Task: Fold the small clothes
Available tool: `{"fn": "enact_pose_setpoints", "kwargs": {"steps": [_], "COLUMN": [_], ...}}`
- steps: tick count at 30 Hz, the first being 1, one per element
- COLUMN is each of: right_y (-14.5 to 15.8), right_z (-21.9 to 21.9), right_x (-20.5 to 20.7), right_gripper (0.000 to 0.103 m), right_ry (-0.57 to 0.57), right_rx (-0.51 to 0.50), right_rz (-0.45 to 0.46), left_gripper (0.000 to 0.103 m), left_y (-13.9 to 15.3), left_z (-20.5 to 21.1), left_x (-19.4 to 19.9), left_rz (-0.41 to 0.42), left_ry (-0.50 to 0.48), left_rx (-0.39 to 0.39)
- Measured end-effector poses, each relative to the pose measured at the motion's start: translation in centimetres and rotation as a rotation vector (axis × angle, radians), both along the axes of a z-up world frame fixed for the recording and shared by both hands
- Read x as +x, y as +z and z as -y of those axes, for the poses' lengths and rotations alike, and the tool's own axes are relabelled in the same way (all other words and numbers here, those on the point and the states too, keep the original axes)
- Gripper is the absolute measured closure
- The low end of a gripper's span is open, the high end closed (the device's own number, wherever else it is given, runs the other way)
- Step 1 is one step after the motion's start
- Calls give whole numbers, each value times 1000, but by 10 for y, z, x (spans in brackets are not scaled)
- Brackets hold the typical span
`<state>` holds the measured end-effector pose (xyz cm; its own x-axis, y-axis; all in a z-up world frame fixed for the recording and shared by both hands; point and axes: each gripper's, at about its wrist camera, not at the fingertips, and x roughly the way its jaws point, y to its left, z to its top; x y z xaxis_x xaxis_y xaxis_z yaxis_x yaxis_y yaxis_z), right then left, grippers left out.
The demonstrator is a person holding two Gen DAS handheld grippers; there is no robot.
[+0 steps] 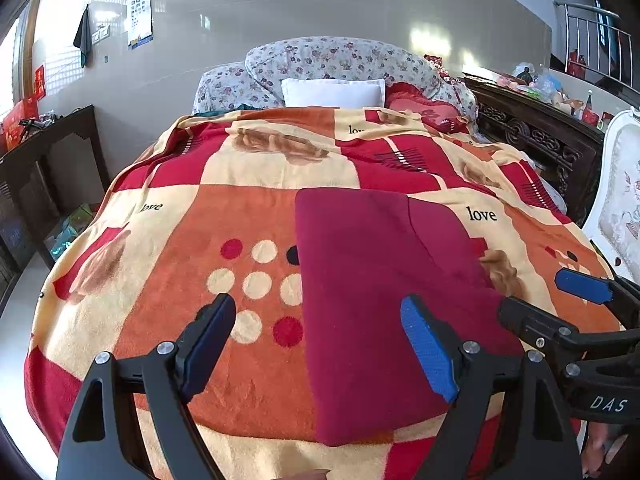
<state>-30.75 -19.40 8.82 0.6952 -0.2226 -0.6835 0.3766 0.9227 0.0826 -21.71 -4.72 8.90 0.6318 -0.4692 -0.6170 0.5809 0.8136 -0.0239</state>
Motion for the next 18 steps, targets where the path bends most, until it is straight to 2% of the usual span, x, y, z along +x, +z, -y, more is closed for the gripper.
{"fn": "enact_pose_setpoints", "kwargs": {"steps": [18], "right_y": [-2], "right_z": [2], "right_x": [1], "right_gripper": [7], "right_ry": [5], "right_rx": [12], "right_rz": [-6], "left_gripper": [19], "left_y": [-1], "left_z": [1], "left_x": [1], "left_rz": [0], "left_ry": [3], "left_rx": [1]}}
